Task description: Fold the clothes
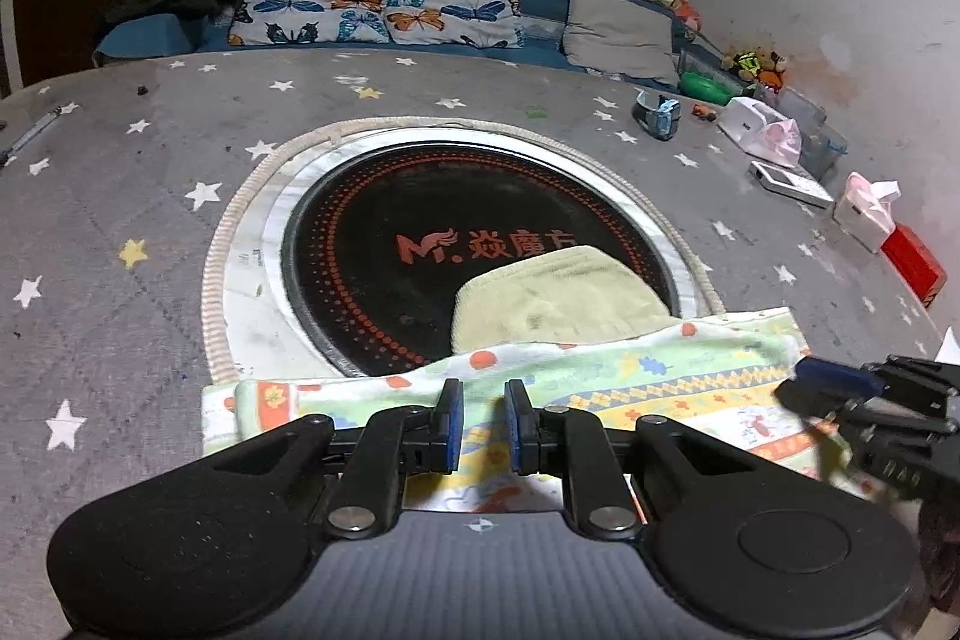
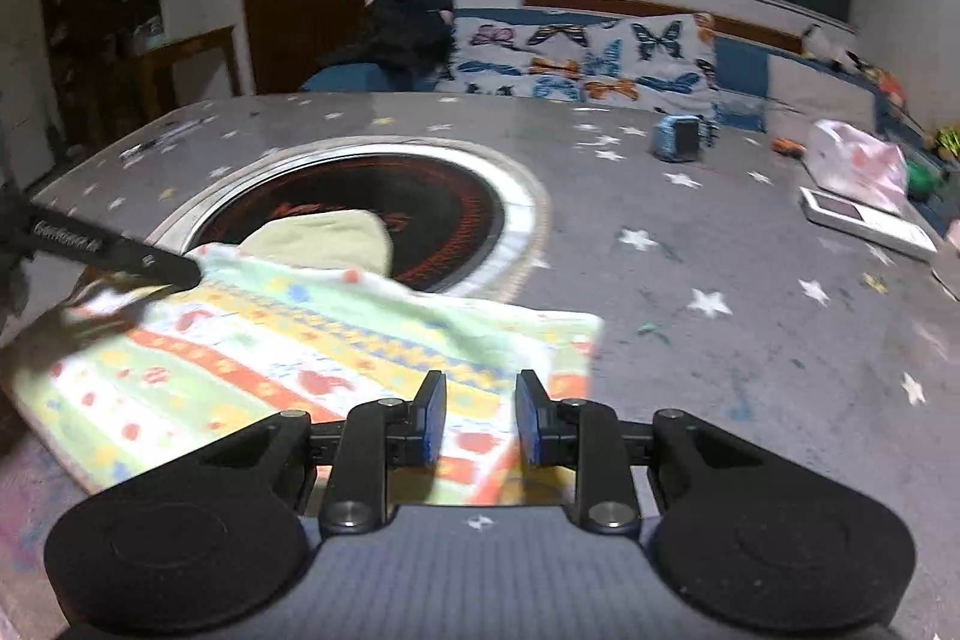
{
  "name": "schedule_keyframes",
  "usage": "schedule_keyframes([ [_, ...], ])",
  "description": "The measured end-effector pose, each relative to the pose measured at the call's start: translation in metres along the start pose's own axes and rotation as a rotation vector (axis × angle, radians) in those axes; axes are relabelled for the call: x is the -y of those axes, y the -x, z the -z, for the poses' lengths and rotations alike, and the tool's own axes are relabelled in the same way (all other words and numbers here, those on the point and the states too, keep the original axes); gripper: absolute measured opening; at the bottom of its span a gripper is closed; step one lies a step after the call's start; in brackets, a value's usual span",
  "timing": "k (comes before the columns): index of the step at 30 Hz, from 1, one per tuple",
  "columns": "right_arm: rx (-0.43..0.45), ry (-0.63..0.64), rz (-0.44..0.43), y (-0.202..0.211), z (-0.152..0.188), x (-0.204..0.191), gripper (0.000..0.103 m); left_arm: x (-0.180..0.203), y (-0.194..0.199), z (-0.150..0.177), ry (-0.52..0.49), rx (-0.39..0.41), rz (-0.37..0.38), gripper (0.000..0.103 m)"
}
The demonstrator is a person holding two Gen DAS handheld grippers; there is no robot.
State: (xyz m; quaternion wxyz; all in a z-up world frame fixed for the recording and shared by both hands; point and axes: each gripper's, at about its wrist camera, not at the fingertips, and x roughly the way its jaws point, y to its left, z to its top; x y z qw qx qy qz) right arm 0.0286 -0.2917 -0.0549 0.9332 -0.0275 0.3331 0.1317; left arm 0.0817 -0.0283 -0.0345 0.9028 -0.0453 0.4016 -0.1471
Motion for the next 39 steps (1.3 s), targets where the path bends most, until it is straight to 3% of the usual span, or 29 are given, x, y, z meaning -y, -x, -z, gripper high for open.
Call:
schedule_keyframes([
  [5, 0.035, -0.024, 0.002, 0.011, -0.007, 0.003, 0.022, -0.002, 0.021, 0.007, -0.003, 0.028, -0.009, 0.017],
  [14, 0.056, 0.06, -0.179, 0.018, -0.014, -0.049, 0.024, -0.009, 0.047, 0.041, -0.003, 0.036, -0.032, 0.017],
  [20, 0.027, 0.141, -0.243, 0.013, -0.004, -0.084, 0.025, -0.024, 0.058, 0.051, 0.055, 0.053, -0.046, 0.017],
  [28, 0.031, 0.231, -0.328, 0.032, 0.014, -0.115, 0.025, -0.024, 0.071, 0.06, 0.035, 0.077, -0.086, 0.017],
  [33, 0.038, 0.306, -0.36, 0.038, 0.027, -0.133, 0.027, -0.028, 0.071, 0.065, 0.062, 0.07, -0.112, 0.017],
  [39, 0.071, 0.266, -0.367, 0.055, 0.028, -0.124, 0.027, -0.017, 0.087, 0.063, 0.062, 0.103, -0.087, 0.017],
])
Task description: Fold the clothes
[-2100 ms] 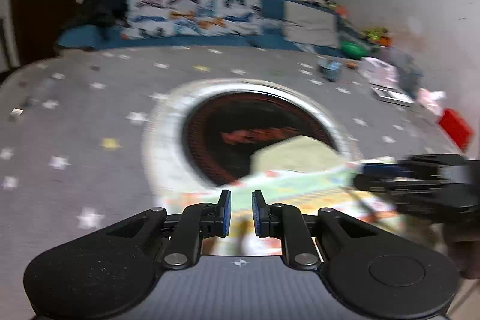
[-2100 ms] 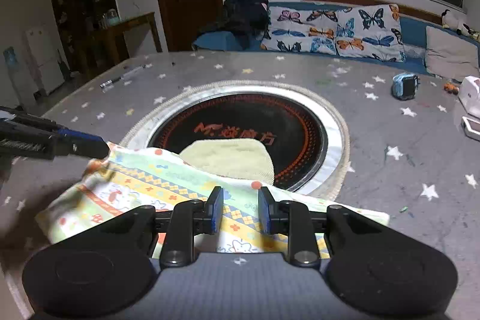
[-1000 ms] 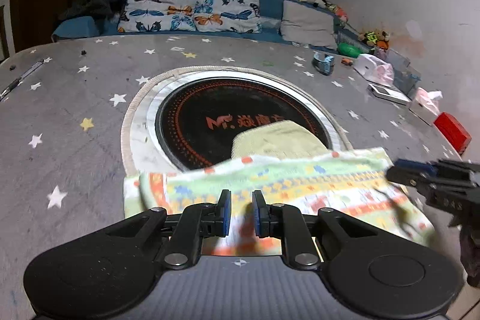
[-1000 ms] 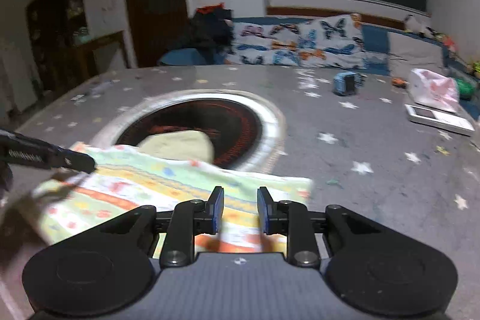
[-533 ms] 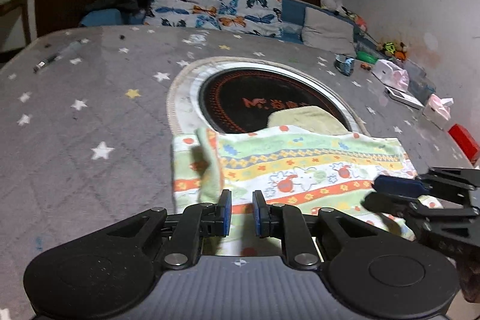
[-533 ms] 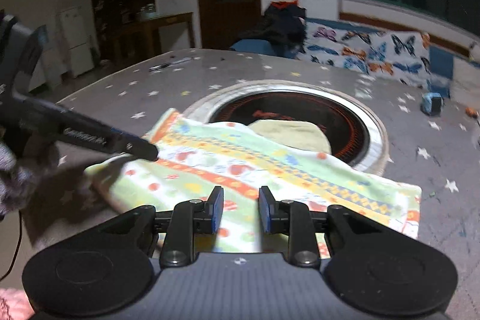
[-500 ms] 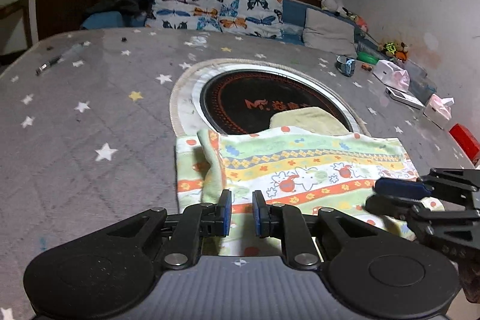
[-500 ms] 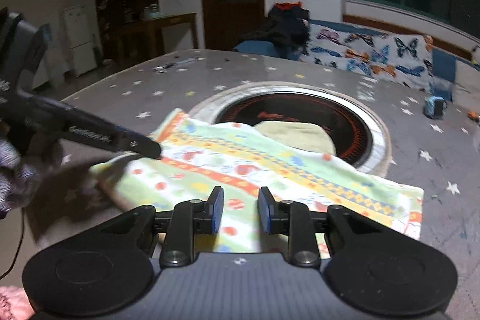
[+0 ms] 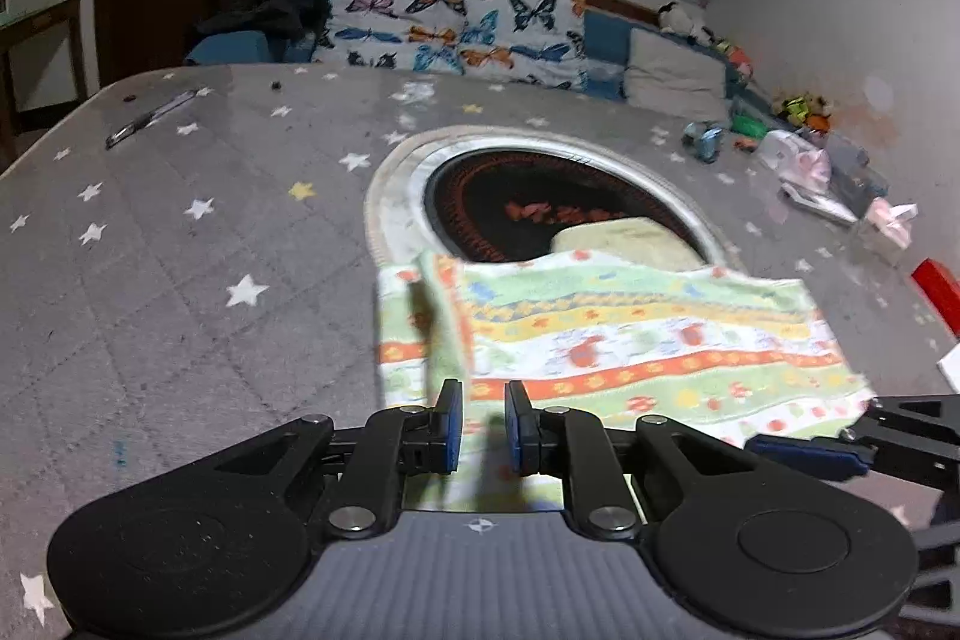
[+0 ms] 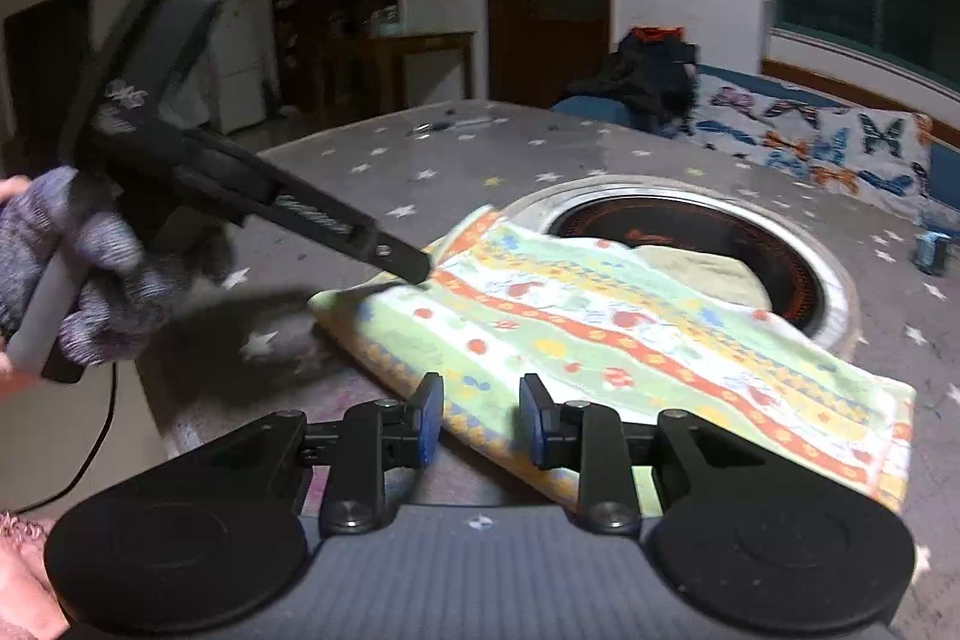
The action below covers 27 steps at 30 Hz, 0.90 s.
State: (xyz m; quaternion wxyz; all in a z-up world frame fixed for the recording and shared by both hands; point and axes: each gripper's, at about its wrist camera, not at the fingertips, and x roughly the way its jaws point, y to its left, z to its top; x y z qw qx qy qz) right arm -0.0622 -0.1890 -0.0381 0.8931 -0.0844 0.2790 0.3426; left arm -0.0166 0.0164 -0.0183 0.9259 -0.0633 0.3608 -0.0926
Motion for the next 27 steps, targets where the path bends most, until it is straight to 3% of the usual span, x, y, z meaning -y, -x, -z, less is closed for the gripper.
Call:
schedule_keyframes([
  [7, 0.009, -0.147, 0.118, 0.019, 0.012, 0.036, 0.027, 0.039, -0.003, 0.01, -0.083, -0.011, 0.115, 0.017],
  [12, -0.028, -0.19, 0.152, 0.022, 0.027, 0.049, 0.027, 0.045, -0.012, 0.023, -0.118, -0.04, 0.113, 0.017],
  [16, -0.052, -0.143, 0.153, 0.026, 0.024, 0.047, 0.027, 0.038, -0.01, 0.02, -0.099, -0.045, 0.123, 0.017],
  [27, -0.011, -0.146, 0.14, 0.008, -0.008, 0.063, 0.033, 0.0, -0.04, -0.022, 0.001, -0.015, 0.001, 0.017],
])
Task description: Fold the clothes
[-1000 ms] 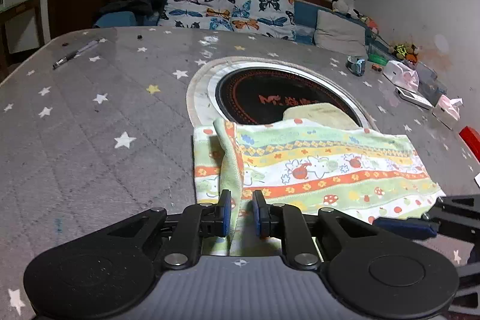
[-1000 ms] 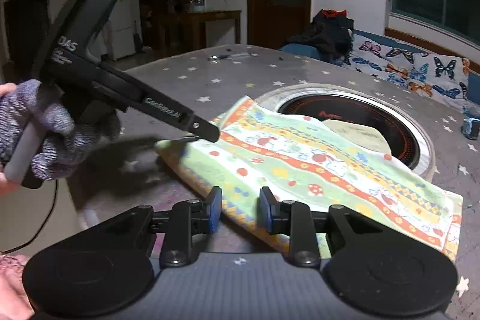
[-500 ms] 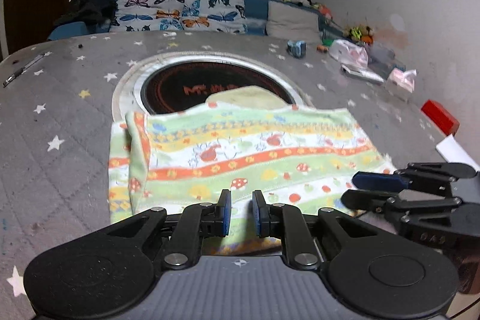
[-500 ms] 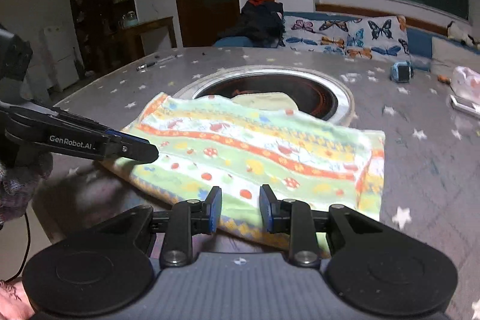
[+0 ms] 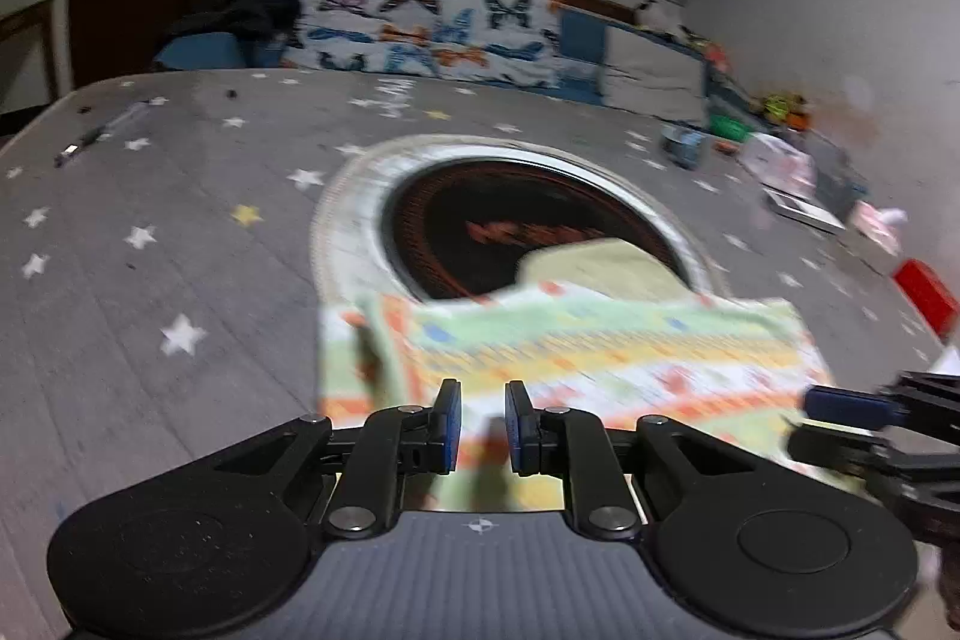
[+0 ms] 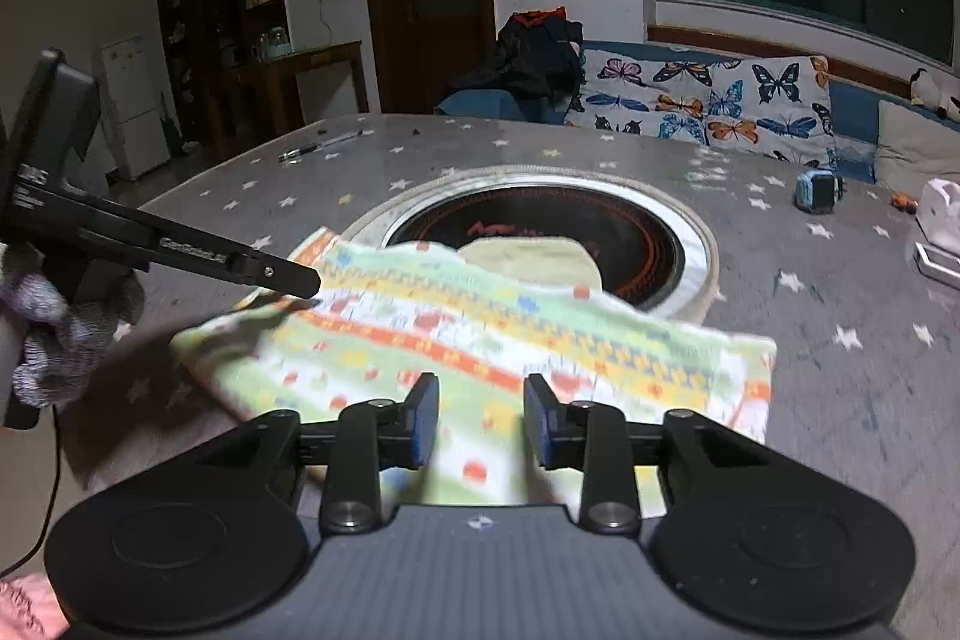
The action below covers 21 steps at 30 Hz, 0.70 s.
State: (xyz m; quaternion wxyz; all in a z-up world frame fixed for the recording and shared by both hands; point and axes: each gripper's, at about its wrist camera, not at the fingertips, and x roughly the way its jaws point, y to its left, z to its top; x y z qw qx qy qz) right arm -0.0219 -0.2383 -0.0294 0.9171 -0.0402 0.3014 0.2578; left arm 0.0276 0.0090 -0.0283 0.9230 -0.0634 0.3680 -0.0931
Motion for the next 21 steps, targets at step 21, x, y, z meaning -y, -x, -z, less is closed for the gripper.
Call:
schedule_keyframes([
  [21, -0.062, 0.044, 0.043, -0.075, -0.042, 0.016, 0.033, -0.028, -0.003, -0.021, 0.096, -0.004, -0.047, 0.022],
])
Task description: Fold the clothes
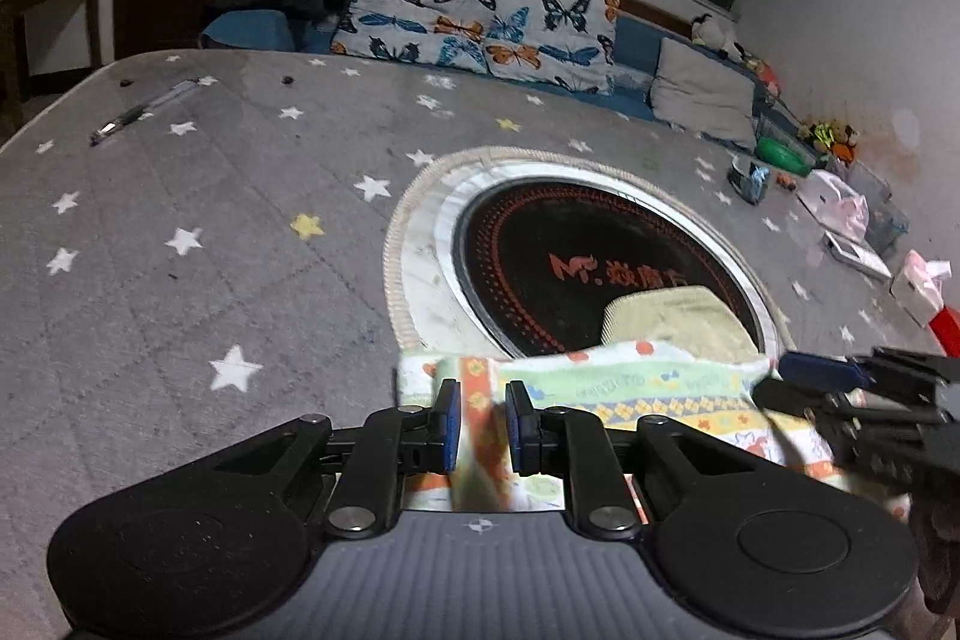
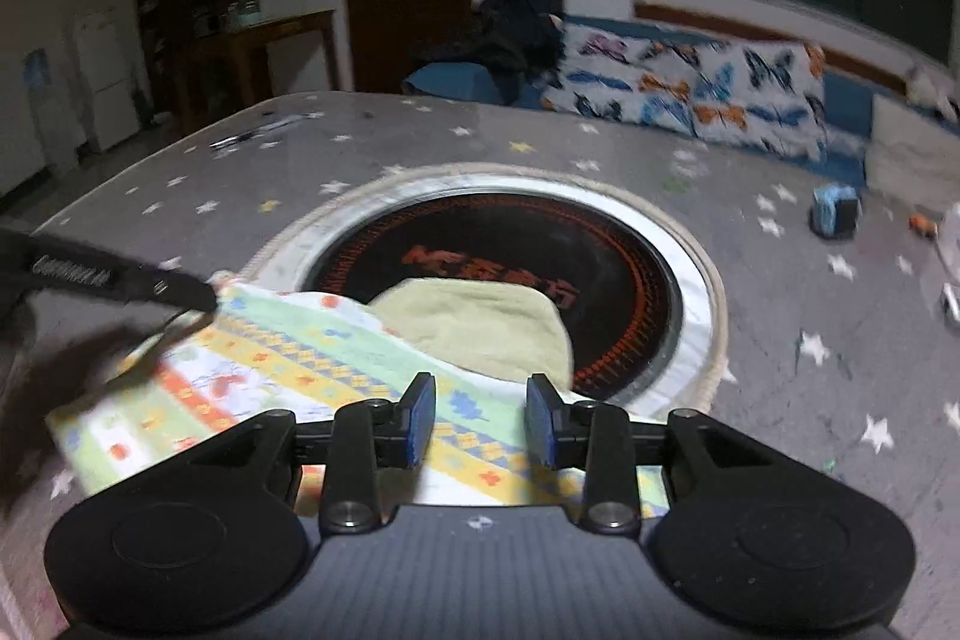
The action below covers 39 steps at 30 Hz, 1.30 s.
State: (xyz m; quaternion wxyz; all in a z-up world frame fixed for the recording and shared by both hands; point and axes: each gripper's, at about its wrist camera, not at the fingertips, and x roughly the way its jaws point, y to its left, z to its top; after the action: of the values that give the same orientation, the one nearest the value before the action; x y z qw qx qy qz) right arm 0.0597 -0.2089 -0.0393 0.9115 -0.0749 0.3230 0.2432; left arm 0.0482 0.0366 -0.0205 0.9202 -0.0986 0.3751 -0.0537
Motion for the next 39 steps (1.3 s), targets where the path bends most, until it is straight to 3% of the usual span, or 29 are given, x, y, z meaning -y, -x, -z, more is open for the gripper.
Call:
schedule_keyframes([
  [7, 0.009, 0.164, -0.136, 0.026, 0.0, -0.057, 0.037, -0.025, 0.017, -0.002, 0.077, 0.007, -0.045, 0.025],
  [13, -0.006, 0.313, -0.262, 0.031, 0.009, -0.118, 0.037, -0.038, 0.031, 0.004, 0.129, 0.001, -0.03, 0.036],
  [16, -0.009, 0.413, -0.272, 0.03, 0.018, -0.144, 0.038, -0.042, 0.034, 0.008, 0.172, -0.011, -0.008, 0.044],
  [23, 0.023, 0.579, -0.244, 0.032, 0.032, -0.181, 0.038, -0.051, 0.038, 0.02, 0.23, -0.032, 0.011, 0.047],
  [30, -0.004, 0.576, -0.274, 0.027, 0.031, -0.186, 0.038, -0.058, 0.046, 0.029, 0.246, -0.028, 0.02, 0.047],
  [36, -0.008, 0.575, -0.251, 0.023, 0.031, -0.187, 0.038, -0.064, 0.049, 0.032, 0.279, -0.042, 0.05, 0.047],
  [39, -0.01, 0.563, -0.241, 0.015, 0.034, -0.188, 0.033, -0.064, 0.048, 0.033, 0.302, -0.046, 0.069, 0.048],
])
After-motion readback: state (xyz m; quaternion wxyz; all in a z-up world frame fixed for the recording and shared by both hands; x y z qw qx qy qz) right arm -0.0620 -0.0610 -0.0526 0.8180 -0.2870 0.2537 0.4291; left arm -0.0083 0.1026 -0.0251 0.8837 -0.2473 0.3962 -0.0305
